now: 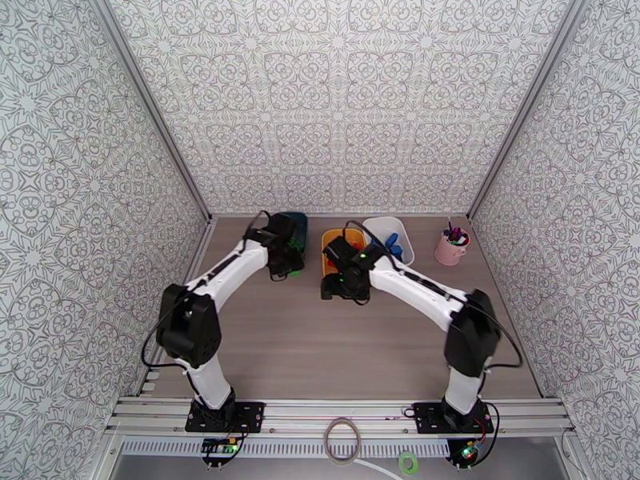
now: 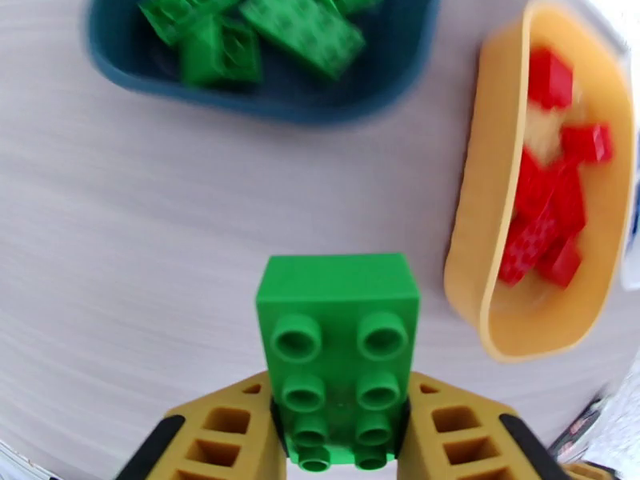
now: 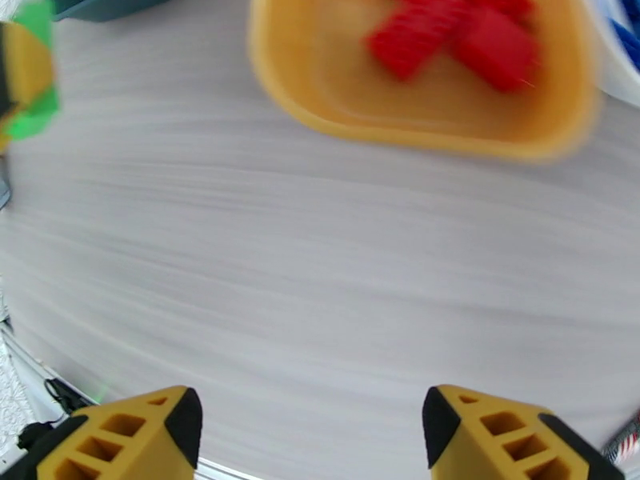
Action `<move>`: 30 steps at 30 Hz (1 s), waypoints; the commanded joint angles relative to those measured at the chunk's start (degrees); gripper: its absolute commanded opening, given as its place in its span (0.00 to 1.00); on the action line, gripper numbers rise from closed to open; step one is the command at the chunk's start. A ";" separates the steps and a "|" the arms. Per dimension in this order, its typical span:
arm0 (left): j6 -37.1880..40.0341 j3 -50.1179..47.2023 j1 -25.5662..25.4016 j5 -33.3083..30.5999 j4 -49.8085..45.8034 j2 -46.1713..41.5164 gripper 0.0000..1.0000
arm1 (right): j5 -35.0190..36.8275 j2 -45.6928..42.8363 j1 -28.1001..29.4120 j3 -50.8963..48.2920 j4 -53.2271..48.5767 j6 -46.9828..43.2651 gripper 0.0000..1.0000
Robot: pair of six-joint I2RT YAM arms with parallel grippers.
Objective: Sort the legos into containers by color
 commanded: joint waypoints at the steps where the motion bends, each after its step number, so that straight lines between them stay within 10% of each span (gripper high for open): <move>1: 2.57 2.93 5.01 2.88 0.08 1.20 0.30 | -6.37 3.90 -1.26 6.38 1.44 -1.60 0.78; 10: 7.45 23.21 12.39 6.80 -3.81 15.86 0.34 | -8.67 7.16 -5.14 11.41 0.79 -0.54 0.77; 17: 9.97 38.28 12.39 8.01 -6.71 23.49 0.80 | -6.85 3.69 -7.39 8.00 0.39 -0.45 0.78; 30: 12.89 8.86 9.08 3.56 6.88 -5.69 0.99 | 0.08 -10.21 -9.29 -4.63 0.07 -2.62 0.89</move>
